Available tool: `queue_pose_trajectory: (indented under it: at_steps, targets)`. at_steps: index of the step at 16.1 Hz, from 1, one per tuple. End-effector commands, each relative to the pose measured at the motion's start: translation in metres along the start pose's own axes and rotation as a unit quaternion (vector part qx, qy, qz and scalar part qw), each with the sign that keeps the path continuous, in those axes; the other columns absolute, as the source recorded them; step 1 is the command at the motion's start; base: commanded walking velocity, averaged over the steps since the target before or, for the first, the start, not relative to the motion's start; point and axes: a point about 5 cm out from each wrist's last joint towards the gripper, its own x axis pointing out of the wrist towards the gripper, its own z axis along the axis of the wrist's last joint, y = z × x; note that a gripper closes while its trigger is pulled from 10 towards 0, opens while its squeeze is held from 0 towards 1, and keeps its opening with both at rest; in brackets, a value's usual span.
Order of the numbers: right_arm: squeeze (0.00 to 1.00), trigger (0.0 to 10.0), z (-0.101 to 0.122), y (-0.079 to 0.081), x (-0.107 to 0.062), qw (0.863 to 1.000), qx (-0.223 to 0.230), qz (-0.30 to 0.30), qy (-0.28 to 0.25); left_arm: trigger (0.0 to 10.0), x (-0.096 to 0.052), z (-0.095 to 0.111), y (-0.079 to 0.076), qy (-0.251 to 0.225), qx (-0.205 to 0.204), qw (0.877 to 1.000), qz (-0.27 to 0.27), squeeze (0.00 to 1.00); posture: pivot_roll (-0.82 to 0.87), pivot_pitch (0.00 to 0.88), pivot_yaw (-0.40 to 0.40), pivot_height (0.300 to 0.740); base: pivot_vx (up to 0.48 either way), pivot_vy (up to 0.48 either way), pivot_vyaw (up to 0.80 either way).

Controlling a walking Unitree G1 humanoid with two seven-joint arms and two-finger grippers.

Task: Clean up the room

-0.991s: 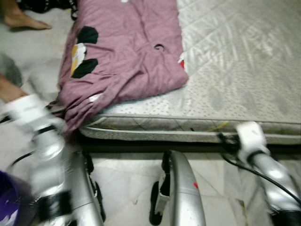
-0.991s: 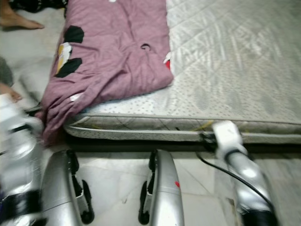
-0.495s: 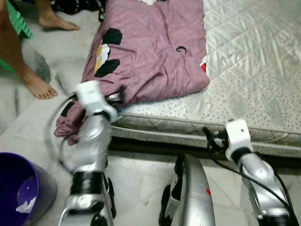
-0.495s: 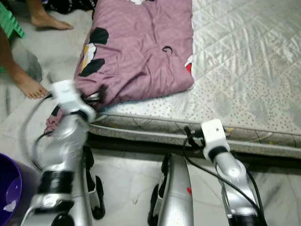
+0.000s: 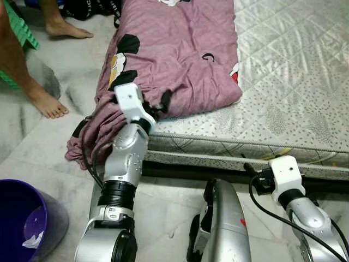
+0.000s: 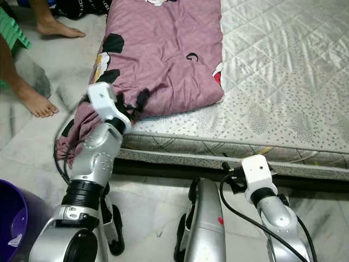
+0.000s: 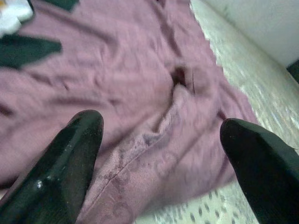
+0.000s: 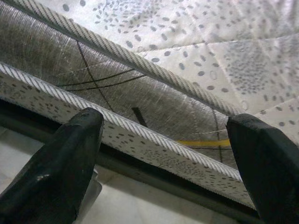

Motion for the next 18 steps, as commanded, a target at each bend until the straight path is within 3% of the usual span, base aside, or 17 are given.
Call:
queue_pose_trajectory:
  at_steps: [1,3,5,6,10,11,13,16,18]
  targets:
    - [0.00,10.0,0.002,-0.006,-0.004,1.000,0.005,-0.021,-0.003,10.0,0.007,-0.009,-0.032,0.015,-0.014,0.999,-0.046,0.00,-0.18,0.253,-0.050,0.526,0.000,0.000,0.00]
    - [0.00,10.0,0.011,-0.002,-0.001,1.000,0.015,-0.020,-0.015,10.0,0.008,-0.013,-0.041,0.016,-0.017,0.998,-0.059,0.00,-0.18,0.251,-0.049,0.526,0.000,0.000,0.00]
    - [0.00,10.0,0.036,0.017,0.010,0.997,0.053,0.006,-0.053,10.0,0.008,-0.015,-0.042,0.015,-0.020,0.998,-0.061,0.00,-0.18,0.251,-0.049,0.526,0.000,0.000,0.00]
    - [0.00,10.0,0.049,0.034,0.020,0.995,0.074,0.028,-0.069,10.0,0.008,-0.014,-0.043,0.014,-0.025,0.998,-0.063,0.00,-0.18,0.252,-0.050,0.526,0.000,0.000,0.00]
    - [0.00,10.0,0.074,0.078,0.052,0.987,0.109,0.074,-0.087,10.0,0.008,-0.007,-0.047,0.003,-0.027,0.997,-0.067,0.00,-0.13,0.243,-0.049,0.526,0.000,0.000,0.00]
    - [0.00,10.0,0.079,0.083,0.058,0.987,0.111,0.080,-0.087,10.0,0.007,-0.007,-0.047,0.002,-0.025,0.997,-0.068,0.00,-0.13,0.243,-0.049,0.526,0.000,0.000,0.00]
    - [0.00,10.0,0.081,0.080,0.069,0.987,0.122,0.070,-0.079,10.0,0.001,-0.012,-0.044,0.014,-0.020,0.997,-0.075,0.00,-0.12,0.243,-0.050,0.526,0.000,0.000,0.00]
    - [0.00,10.0,0.069,0.070,0.069,0.991,0.108,0.057,-0.060,10.0,-0.005,0.001,-0.036,-0.017,-0.014,0.998,-0.056,0.00,-0.10,0.246,-0.047,0.526,0.000,0.000,0.00]
    - [0.00,10.0,0.063,0.067,0.073,0.990,0.132,0.033,-0.045,10.0,-0.005,0.003,-0.035,-0.017,-0.012,0.998,-0.060,0.00,-0.09,0.251,-0.042,0.526,0.000,0.000,0.00]
